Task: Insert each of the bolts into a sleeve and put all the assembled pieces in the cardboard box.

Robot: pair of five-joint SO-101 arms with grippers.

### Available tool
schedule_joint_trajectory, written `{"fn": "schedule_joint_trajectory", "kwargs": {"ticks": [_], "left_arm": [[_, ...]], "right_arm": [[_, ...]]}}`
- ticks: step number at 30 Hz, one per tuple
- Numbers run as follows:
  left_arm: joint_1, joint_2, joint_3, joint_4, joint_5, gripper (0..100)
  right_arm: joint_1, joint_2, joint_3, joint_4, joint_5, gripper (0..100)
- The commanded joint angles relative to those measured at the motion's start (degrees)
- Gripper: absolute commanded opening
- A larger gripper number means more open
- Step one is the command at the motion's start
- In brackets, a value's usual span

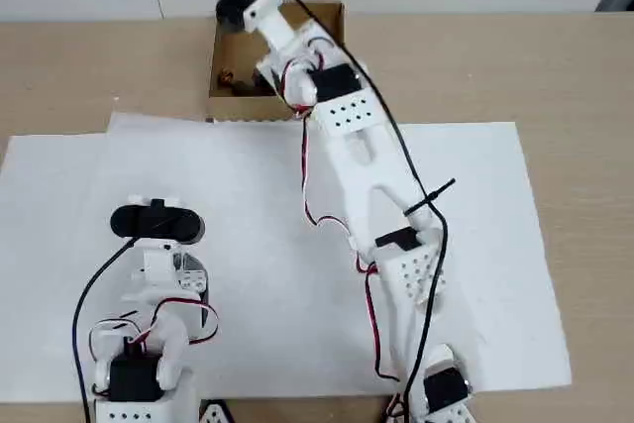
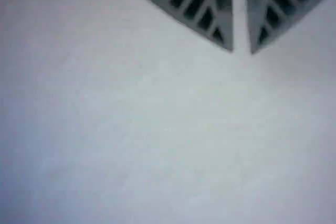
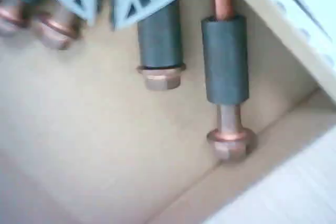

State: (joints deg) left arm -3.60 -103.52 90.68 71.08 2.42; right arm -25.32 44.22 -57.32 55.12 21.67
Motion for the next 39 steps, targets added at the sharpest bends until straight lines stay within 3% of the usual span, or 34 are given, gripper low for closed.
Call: {"fn": "schedule_joint_trajectory", "kwargs": {"ticks": [1, 14, 19, 31, 39], "left_arm": [[-0.4, -0.6, -0.2, 0.1, 0.3, 1], [-0.4, -0.6, -0.2, 0.1, 0.3, 1], [-0.4, -0.6, -0.2, 0.1, 0.3, 1], [-0.4, -0.6, -0.2, 0.1, 0.3, 1], [-0.4, -0.6, -0.2, 0.1, 0.3, 1]], "right_arm": [[0.9, -7.9, -5.9, 7.6, -1.9, 0.2], [7.9, -20.6, -19.7, 40.8, -12.6, 0.2], [12.4, -27.6, -18.5, 42.6, -14.5, 0.2], [19.1, -59.1, 17.2, 42.1, -14.8, 0.2], [25.2, -72.2, 41.1, 39.5, -16.1, 0.2]]}}
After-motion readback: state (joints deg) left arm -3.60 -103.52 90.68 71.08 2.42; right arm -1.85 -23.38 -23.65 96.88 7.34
